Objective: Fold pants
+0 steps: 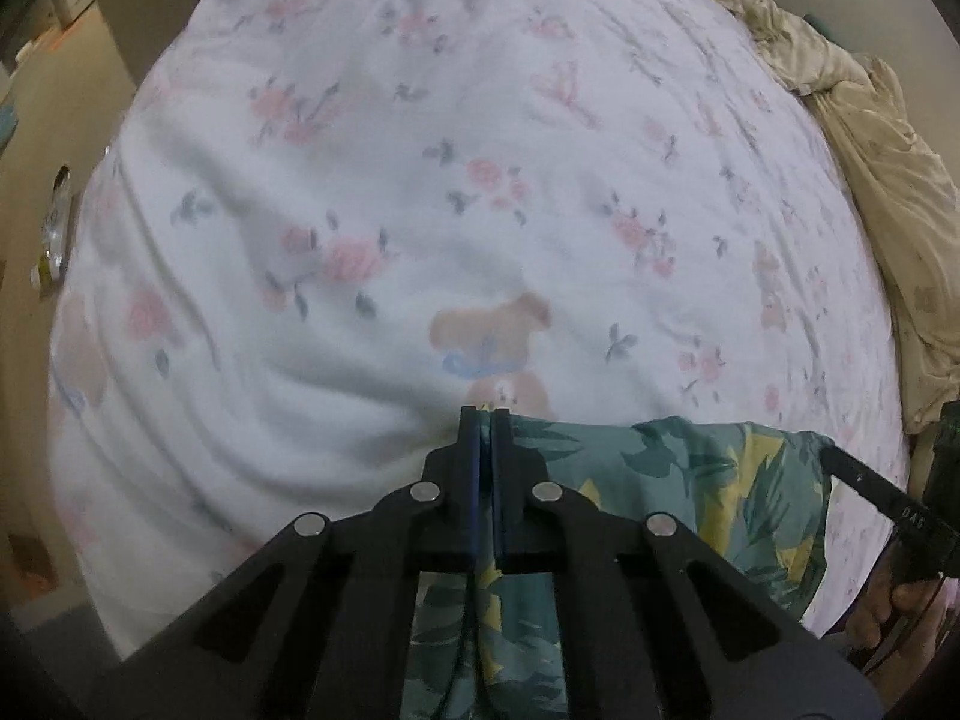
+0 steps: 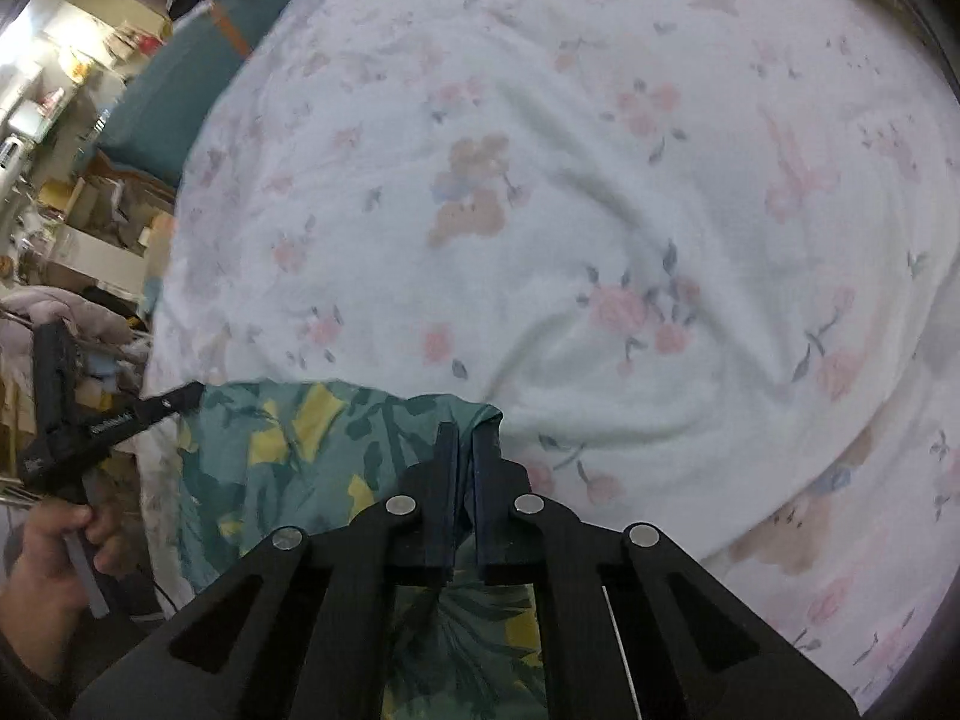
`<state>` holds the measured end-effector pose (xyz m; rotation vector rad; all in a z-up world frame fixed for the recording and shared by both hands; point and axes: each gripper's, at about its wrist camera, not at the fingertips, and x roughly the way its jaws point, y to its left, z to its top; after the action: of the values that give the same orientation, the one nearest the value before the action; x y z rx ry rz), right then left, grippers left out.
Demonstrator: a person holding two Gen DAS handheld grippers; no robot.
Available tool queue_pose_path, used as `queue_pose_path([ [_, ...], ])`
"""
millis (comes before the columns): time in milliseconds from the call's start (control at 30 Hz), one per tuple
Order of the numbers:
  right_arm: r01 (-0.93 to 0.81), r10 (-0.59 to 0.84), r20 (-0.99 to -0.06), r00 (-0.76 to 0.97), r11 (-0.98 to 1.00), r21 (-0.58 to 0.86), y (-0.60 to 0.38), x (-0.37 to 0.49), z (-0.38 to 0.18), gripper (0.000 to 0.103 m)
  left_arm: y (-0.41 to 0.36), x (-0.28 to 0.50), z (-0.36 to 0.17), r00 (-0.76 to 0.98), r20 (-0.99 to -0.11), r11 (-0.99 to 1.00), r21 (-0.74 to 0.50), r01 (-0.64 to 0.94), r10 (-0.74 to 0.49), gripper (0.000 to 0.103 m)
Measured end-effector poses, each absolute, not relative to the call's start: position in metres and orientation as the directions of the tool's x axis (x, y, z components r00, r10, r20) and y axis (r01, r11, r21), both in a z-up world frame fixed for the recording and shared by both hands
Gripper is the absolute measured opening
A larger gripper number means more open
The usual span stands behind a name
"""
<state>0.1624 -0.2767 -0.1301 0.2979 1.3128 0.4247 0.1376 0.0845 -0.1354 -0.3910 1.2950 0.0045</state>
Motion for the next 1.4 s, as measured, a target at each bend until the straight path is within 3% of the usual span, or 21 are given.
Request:
queue_pose_path([
  [200,-0.074,0.38,-0.886,0.265,0.924,0.374,-0.291,0.167,-0.13,0.003,0.091,0.147,-0.133,0.328,-0.924,0.931,-0.28,-0.236,-0.195,0.001],
  [300,-0.068,0.352,-0.897,0.266,0.935,0.347,-0.29,0.167,-0.132,0.004,0.09,0.148,-0.137,0.32,-0.942,0.939,-0.196,-0.284,-0.1,0.007],
  [367,-0.061,0.371,-0.889,0.268,0.927,0.369,-0.292,0.165,-0.128,0.009,0.093,0.144,-0.131,0.328,-0.939,0.93,-0.208,-0.303,-0.104,0.016],
  [467,-0.098,0.322,-0.888,0.327,0.947,0.307,-0.291,0.152,-0.102,0.01,0.078,0.129,-0.104,0.373,-0.923,0.958,-0.182,-0.222,-0.088,0.019],
  [633,-0.335,0.533,-0.822,0.203,0.826,0.453,-0.237,0.114,-0.081,0.01,0.026,0.093,-0.1,0.335,-0.895,0.947,-0.321,-0.021,-0.296,0.025],
  [767,-0.411,0.483,-0.872,0.074,0.812,0.415,-0.193,0.1,-0.113,0.01,-0.003,0.081,-0.135,0.21,-0.924,0.946,-0.323,0.013,-0.318,0.025],
  [867,-0.436,0.31,-0.949,0.057,0.863,0.255,-0.19,0.095,-0.14,0.006,-0.004,0.072,-0.146,0.176,-0.954,0.97,-0.241,0.034,-0.243,0.025],
  [1133,-0.284,0.17,-0.985,-0.006,0.944,0.165,-0.242,0.102,-0.151,0.007,0.04,0.061,-0.143,0.135,-0.971,0.975,-0.211,-0.077,-0.199,0.026],
  [1200,-0.241,0.233,-0.972,-0.007,0.943,0.228,-0.252,0.107,-0.142,0.009,0.054,0.064,-0.133,0.141,-0.971,0.97,-0.211,-0.123,-0.193,0.036],
  [1267,-0.216,0.276,-0.96,0.049,0.941,0.26,-0.262,0.116,-0.127,0.009,0.072,0.073,-0.114,0.209,-0.961,0.96,-0.22,-0.173,-0.183,0.061],
  [1333,-0.168,0.336,-0.938,0.091,0.933,0.318,-0.275,0.13,-0.116,0.01,0.086,0.089,-0.1,0.263,-0.957,0.964,-0.177,-0.197,-0.122,0.073],
  [1367,-0.147,0.366,-0.925,0.102,0.925,0.35,-0.28,0.137,-0.114,0.013,0.09,0.098,-0.096,0.274,-0.956,0.967,-0.16,-0.198,-0.102,0.074],
  [1400,-0.131,0.392,-0.913,0.111,0.917,0.378,-0.284,0.146,-0.113,0.026,0.092,0.11,-0.095,0.275,-0.956,0.97,-0.153,-0.188,-0.098,0.074],
])
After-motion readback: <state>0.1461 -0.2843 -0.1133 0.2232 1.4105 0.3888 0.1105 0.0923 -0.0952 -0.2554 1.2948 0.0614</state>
